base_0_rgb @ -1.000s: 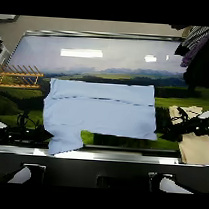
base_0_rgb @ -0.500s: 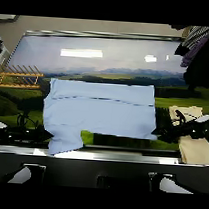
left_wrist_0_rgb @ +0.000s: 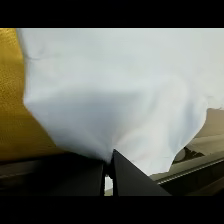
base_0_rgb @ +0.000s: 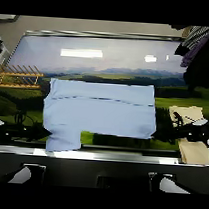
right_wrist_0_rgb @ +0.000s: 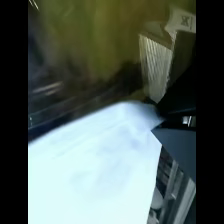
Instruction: Fold the clothes and pants, and hang the long-sleeved shirts on hangers.
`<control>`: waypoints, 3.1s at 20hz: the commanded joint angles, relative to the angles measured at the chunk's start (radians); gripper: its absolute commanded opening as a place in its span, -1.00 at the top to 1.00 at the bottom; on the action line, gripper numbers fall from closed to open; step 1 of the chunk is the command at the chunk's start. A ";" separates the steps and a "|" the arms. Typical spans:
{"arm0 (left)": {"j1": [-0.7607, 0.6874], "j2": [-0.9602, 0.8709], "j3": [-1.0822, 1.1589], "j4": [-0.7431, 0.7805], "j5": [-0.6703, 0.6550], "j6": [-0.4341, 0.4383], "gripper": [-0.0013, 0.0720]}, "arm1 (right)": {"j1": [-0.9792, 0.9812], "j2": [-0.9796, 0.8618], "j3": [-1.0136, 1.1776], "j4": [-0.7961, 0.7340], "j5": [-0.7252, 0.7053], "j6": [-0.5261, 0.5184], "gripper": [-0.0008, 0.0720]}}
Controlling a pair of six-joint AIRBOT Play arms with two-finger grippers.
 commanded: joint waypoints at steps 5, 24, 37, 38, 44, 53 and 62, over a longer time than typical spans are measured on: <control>0.005 0.158 0.169 0.145 -0.206 -0.288 0.91 | 0.000 0.262 -0.002 -0.086 0.219 0.142 0.88; -0.270 -0.428 0.833 0.128 -0.066 -0.328 0.91 | 0.267 -0.050 0.338 -0.037 -0.190 0.157 0.88; -0.308 -0.802 1.260 0.114 -0.083 -0.388 0.91 | 0.295 -0.257 0.608 -0.062 -0.206 0.232 0.88; -0.314 -0.826 1.260 0.114 -0.082 -0.388 0.91 | 0.295 -0.273 0.608 -0.058 -0.206 0.232 0.88; -0.304 -0.864 1.284 0.118 -0.065 -0.388 -0.19 | 0.253 -0.286 0.661 -0.057 -0.093 0.275 -0.41; -0.315 -0.690 1.435 0.306 -0.146 -0.386 -0.89 | 0.048 -0.317 0.647 0.042 0.093 0.032 -0.72; -0.324 -0.669 1.434 0.301 -0.145 -0.380 -0.89 | 0.109 -0.414 0.615 0.132 -0.016 -0.083 -0.71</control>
